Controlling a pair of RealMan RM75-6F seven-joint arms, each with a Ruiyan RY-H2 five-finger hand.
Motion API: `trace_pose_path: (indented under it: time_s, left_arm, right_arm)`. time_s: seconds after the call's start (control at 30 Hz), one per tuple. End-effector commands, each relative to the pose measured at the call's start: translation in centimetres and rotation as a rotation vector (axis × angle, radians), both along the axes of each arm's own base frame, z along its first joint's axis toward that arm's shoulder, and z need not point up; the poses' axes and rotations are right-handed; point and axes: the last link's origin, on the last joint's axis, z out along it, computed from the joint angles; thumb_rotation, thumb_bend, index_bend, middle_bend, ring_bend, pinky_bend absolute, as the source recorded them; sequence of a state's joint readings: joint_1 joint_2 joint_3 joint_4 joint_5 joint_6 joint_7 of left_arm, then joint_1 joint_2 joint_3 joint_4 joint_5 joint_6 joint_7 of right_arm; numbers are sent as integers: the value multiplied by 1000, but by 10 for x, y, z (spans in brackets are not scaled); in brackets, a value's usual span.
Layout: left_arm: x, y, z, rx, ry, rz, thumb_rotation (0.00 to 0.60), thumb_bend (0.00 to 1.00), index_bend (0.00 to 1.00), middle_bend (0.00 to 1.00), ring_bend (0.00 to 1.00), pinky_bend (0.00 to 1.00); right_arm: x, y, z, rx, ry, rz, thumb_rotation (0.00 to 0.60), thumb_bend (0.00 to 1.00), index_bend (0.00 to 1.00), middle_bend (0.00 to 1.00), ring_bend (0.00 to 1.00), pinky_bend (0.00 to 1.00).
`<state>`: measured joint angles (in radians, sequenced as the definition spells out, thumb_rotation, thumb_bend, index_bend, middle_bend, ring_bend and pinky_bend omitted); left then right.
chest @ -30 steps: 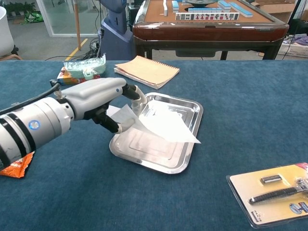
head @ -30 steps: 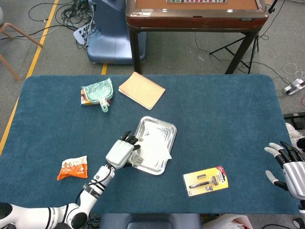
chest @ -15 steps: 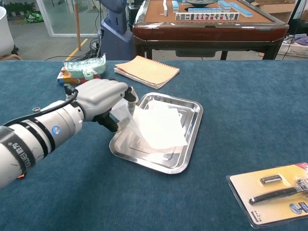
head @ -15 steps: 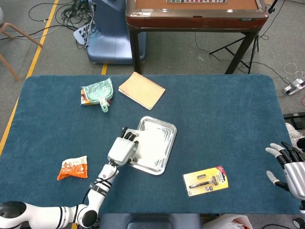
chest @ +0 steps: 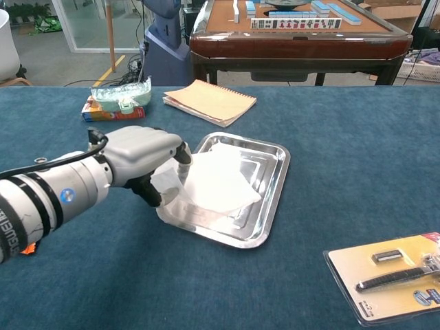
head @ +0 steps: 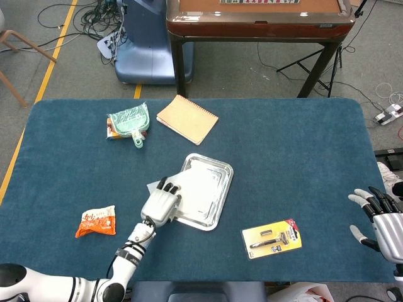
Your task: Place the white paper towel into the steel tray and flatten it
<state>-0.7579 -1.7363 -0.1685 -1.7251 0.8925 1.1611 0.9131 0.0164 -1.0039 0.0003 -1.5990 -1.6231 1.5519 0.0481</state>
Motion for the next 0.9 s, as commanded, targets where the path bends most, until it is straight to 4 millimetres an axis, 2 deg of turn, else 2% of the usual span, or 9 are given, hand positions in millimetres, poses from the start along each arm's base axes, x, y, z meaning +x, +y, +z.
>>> trace_pose_path:
  time_s: [0.03,0.2,0.33,0.67,0.9]
  left_arm:
    - [5,-1,-3,-24,-26,-8,600,460,542,228,171,43]
    - [15,1,-14,-64,-49,-4,600,453,511,227,144,43]
    - [20,-1,-17,-83,-59,-10,600,374,471,218,135,43]
    - [28,-1,-22,-90,-75,-26,600,269,302,190,110,44]
    - [39,6,-28,-81,-105,-23,600,206,209,169,107,44]
  right_arm:
    - [0,0,0,-1,1,-1,600,261,248,198,81,184]
    - [-1,2,1,-4,1,-6,600,260,248,198,82,184]
    - [-1,1,1,-3,2,-6,600,260,248,198,82,184]
    - [-1,2,2,-6,1,-5,600,261,248,198,82,184]
    - [0,2,2,-8,0,-2,600,261,248,198,81,184]
